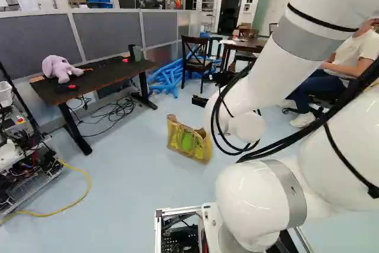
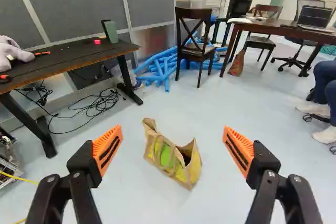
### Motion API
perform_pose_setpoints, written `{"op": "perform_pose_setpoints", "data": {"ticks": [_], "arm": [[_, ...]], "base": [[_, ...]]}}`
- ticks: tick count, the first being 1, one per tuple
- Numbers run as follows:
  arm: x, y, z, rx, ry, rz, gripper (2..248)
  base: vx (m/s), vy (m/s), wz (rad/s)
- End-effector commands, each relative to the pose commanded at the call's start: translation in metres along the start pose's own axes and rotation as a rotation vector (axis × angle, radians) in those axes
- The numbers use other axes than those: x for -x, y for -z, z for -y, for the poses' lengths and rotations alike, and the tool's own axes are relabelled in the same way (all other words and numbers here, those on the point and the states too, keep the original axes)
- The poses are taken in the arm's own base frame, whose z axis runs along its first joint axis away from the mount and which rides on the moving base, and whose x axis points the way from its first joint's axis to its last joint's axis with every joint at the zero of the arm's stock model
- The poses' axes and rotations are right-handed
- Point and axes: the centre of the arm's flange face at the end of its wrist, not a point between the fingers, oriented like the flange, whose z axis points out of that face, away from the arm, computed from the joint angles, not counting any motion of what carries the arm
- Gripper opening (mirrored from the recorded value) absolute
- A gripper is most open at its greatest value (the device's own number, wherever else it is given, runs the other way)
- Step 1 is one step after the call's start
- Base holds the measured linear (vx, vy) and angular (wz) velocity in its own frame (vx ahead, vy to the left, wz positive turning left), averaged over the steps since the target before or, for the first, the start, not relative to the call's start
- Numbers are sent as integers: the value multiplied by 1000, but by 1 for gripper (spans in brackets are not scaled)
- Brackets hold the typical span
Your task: Pick up the bag on the ground and place it on the table
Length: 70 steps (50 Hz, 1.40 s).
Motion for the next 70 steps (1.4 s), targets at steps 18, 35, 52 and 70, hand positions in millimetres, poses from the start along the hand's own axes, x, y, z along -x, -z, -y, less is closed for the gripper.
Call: {"op": "perform_pose_setpoints", "data": {"ticks": [18, 35, 52, 70], "arm": [[0, 0, 0, 0, 0, 0, 247], [0, 0, 0, 0, 0, 0, 247], [0, 0, 0, 0, 0, 0, 247], [0, 0, 0, 0, 0, 0, 247]], "base": [[124, -37, 1], [147, -43, 1], [150, -42, 1], [151, -43, -1]]}}
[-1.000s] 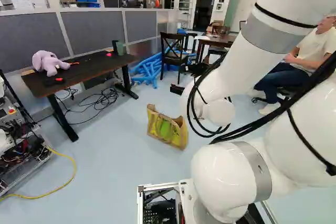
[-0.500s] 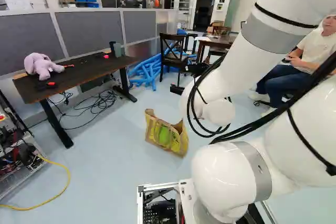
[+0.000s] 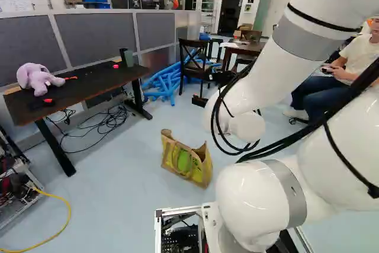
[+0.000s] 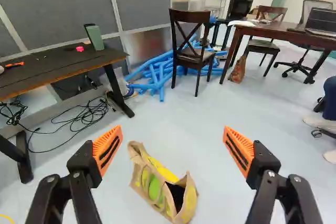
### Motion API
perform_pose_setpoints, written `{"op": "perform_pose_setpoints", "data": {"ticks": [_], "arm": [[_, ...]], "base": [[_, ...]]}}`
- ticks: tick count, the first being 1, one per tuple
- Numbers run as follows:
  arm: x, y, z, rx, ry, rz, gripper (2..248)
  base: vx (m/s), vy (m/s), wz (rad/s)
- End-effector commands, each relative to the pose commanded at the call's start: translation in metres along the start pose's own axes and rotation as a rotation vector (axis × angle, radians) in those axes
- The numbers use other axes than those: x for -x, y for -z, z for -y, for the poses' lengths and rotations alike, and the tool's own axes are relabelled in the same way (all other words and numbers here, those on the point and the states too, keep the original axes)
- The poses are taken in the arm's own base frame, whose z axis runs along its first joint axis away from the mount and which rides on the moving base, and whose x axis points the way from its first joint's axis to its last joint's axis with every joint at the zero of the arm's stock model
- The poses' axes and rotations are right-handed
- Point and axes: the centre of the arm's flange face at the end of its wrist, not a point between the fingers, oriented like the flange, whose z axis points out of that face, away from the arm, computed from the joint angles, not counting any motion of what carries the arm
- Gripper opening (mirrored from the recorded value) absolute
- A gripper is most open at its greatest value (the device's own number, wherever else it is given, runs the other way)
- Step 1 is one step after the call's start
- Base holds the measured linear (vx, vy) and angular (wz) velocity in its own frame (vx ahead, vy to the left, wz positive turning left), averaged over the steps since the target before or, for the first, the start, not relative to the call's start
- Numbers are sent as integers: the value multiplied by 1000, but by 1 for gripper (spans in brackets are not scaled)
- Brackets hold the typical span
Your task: Pick up the bag on the ground and place it on the table
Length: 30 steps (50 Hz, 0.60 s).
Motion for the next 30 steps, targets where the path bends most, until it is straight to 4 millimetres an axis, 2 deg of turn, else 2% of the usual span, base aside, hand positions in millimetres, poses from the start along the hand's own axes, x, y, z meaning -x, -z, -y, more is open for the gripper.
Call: {"op": "perform_pose_setpoints", "data": {"ticks": [16, 30], "arm": [[0, 0, 0, 0, 0, 0, 247], [0, 0, 0, 0, 0, 0, 247]], "base": [[155, -40, 7], [149, -16, 135]]}}
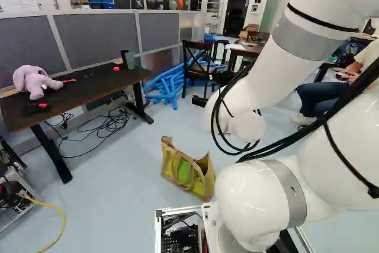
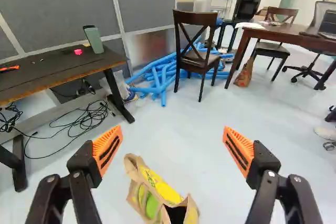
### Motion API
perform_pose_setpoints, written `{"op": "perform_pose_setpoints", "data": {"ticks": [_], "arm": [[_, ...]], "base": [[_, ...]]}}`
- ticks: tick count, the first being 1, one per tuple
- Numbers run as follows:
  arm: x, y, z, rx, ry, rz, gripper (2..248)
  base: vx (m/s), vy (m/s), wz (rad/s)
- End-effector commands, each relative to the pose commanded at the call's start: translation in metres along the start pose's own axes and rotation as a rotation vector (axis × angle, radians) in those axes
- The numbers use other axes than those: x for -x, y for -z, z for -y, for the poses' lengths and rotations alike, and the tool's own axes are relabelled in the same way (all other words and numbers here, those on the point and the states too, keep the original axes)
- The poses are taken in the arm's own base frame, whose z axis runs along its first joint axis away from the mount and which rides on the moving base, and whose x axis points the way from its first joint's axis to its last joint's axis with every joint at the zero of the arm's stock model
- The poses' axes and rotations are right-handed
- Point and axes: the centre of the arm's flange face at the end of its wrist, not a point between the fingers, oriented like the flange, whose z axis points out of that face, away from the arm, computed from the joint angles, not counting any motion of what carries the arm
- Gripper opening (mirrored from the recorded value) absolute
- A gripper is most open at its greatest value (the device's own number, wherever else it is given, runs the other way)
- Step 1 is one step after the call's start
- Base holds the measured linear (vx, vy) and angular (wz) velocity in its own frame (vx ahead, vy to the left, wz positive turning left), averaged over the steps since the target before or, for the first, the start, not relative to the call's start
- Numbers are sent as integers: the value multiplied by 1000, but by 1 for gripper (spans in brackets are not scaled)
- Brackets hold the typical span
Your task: Pick up the bag on the ground and place it on the table
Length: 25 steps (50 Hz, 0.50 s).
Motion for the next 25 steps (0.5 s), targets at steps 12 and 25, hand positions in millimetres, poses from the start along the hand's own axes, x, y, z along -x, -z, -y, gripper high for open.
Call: {"op": "perform_pose_setpoints", "data": {"ticks": [12, 25], "arm": [[0, 0, 0, 0, 0, 0, 247], [0, 0, 0, 0, 0, 0, 247]], "base": [[152, -14, 144], [150, -13, 141]]}}
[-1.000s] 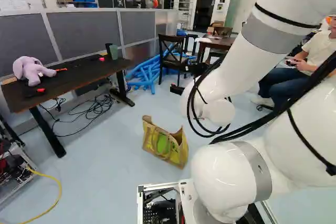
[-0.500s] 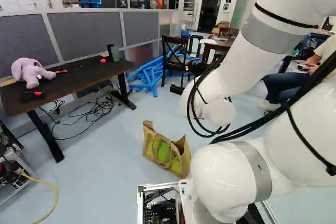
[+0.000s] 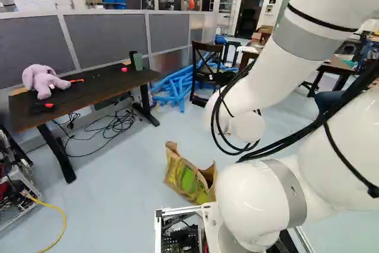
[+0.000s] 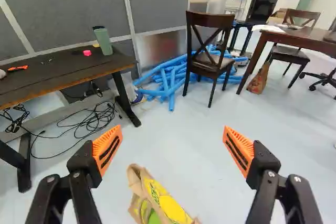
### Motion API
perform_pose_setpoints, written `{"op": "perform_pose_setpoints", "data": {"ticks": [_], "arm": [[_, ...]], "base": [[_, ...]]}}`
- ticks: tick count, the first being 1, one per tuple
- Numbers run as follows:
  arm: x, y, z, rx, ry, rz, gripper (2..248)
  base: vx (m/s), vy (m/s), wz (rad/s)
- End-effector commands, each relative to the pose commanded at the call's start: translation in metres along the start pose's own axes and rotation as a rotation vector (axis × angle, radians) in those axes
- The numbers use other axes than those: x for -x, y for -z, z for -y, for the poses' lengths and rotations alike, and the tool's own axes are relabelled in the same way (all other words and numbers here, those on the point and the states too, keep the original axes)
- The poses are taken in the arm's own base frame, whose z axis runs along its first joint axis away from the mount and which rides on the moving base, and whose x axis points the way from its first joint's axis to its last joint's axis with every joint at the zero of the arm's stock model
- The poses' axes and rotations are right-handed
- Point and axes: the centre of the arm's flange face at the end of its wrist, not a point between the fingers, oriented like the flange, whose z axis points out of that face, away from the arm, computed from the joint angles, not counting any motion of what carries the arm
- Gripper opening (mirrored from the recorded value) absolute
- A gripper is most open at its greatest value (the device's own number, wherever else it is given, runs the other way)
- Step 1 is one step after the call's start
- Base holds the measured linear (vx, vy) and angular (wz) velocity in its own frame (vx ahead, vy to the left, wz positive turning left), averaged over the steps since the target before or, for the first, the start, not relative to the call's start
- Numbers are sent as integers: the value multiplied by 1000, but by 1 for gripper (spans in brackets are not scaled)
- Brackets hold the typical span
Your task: Pick up the bag on the ground and place it on the table
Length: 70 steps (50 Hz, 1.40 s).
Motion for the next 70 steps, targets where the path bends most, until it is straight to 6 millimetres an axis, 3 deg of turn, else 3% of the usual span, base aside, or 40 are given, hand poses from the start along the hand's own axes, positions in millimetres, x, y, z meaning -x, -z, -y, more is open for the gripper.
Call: {"op": "perform_pose_setpoints", "data": {"ticks": [33, 48, 70], "arm": [[-3, -5, 0, 0, 0, 3, 247], [-8, -25, 2, -5, 2, 31, 247], [1, -66, 13, -35, 16, 168, 247]], "base": [[41, 1, 1], [0, 0, 0], [0, 0, 0]]}}
